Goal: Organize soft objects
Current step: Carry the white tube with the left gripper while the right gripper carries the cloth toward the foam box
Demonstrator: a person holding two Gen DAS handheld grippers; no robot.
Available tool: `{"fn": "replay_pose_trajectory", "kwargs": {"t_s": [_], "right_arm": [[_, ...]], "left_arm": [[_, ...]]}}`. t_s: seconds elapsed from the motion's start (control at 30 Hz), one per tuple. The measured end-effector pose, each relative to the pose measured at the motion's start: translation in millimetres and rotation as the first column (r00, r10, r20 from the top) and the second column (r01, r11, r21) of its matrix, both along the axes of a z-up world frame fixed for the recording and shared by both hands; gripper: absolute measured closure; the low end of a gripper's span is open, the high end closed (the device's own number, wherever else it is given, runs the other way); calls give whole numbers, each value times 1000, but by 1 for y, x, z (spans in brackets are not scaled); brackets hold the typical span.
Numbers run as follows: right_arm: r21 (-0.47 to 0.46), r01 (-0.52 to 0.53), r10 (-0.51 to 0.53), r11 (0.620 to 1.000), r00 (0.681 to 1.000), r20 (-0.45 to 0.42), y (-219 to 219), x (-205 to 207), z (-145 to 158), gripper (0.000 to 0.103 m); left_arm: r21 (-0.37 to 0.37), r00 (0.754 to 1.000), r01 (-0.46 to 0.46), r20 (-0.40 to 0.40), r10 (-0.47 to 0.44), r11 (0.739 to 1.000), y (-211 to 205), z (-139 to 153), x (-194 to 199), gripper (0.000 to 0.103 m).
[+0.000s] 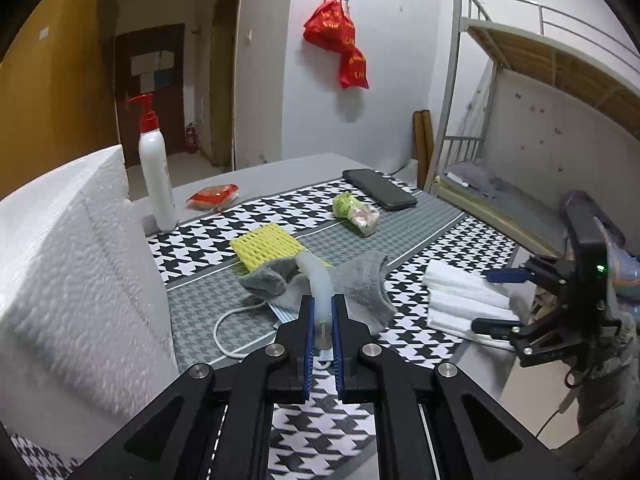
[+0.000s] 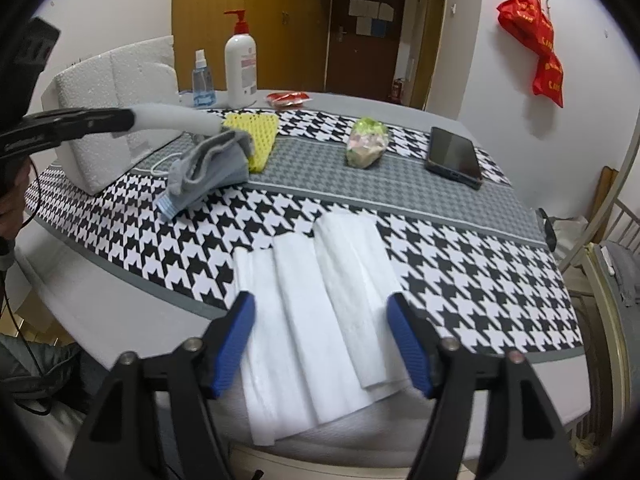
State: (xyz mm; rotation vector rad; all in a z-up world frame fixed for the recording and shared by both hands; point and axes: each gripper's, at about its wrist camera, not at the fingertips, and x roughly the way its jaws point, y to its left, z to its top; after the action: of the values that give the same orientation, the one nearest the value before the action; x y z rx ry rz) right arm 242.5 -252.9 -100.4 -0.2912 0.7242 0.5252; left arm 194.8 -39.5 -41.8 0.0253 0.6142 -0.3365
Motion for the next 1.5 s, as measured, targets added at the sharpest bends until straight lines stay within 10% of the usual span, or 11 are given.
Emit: {"fn": "replay_pose_trajectory", "kwargs": {"t_s": [0.23,0.63,1.5], "right_arm": [[4,6,-6,1000,999,-40,2,13,-6,21],[33,-2,5,999,996,-94,9,9,-4,92],[286,-33,4,958,995,100,47,-35,82,91]], "left_arm": [[4,1000,-2,3,2,1000,0,-5,-13,95],[-3,999,2,40,-2,1000,7,2,-21,95],[10,983,-42,180,39,999,20,61,-54,95]]}}
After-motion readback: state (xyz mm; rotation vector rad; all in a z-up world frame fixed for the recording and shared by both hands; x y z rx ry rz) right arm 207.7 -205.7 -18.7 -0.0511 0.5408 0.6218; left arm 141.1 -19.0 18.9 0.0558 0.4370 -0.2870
